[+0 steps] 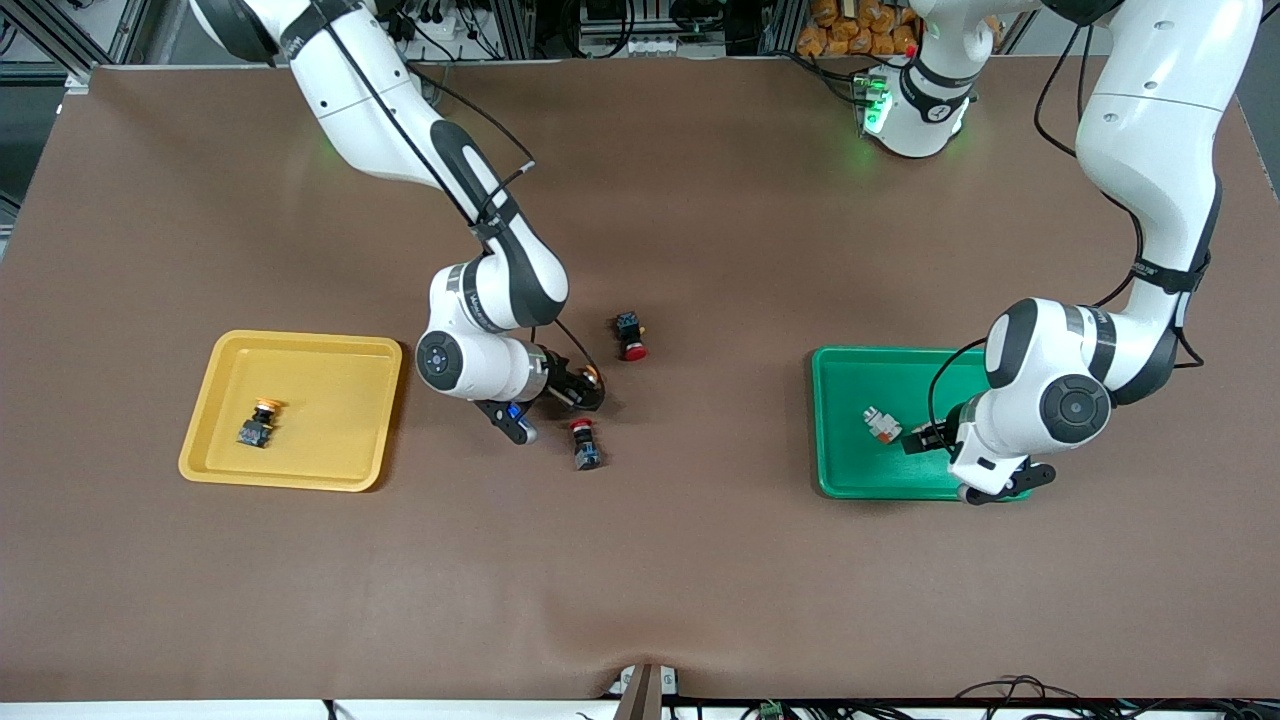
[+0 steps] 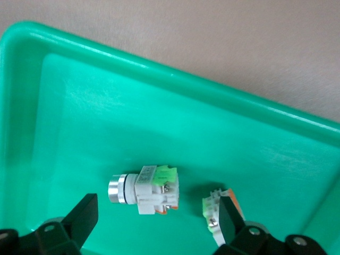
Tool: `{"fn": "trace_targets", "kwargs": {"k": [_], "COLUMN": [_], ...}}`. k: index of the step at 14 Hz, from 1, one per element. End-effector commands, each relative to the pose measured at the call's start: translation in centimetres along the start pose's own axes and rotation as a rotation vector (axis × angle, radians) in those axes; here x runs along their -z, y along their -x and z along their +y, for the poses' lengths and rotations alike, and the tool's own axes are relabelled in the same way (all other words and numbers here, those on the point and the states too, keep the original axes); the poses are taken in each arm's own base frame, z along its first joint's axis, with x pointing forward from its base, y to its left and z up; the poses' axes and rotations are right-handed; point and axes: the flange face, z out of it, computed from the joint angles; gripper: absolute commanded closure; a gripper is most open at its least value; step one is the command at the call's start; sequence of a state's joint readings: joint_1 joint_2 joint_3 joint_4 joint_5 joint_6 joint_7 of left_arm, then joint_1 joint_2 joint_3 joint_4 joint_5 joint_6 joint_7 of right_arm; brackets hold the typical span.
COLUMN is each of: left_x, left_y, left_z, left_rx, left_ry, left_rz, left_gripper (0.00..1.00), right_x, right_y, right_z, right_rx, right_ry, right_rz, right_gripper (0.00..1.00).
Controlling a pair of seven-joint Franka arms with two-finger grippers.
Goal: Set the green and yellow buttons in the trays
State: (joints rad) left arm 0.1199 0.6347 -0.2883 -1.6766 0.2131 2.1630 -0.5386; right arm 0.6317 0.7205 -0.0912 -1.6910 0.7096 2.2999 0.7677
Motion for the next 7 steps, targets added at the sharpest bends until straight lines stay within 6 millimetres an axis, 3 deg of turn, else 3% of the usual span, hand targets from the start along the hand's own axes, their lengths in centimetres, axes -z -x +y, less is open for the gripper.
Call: {"fn": "trace_targets", "kwargs": {"k": [1, 2, 4, 7], "left_x": [1.8, 2.3, 3.4, 6.9], "left_y": [-0.5, -0.7, -1.1, -1.4], "left_z": [0.1, 0.0, 0.0, -0.4], "left_rx": [-0.010, -0.009, -0.009, -0.069], "left_ry": [-0.011, -0.009, -0.002, 0.005], "left_rz": [0.035, 0.046, 0.066, 0.119], "left_gripper": [0.00, 0.00, 0.00, 0.00], "right_x": [0.3, 0.2, 0.4, 3.7], "right_y": [0.0, -0.1, -0.3, -1.2], "right_z": [0.2, 0.3, 0.5, 0.4], "right_rx": [0.006, 0.004, 0.000, -0.013], "right_ry": [0.000, -0.003, -0.003, -0.026], "right_rz": [0.030, 0.037, 0.038, 0.051], "right_gripper": [0.92, 0.98, 0.98, 0.99]}}
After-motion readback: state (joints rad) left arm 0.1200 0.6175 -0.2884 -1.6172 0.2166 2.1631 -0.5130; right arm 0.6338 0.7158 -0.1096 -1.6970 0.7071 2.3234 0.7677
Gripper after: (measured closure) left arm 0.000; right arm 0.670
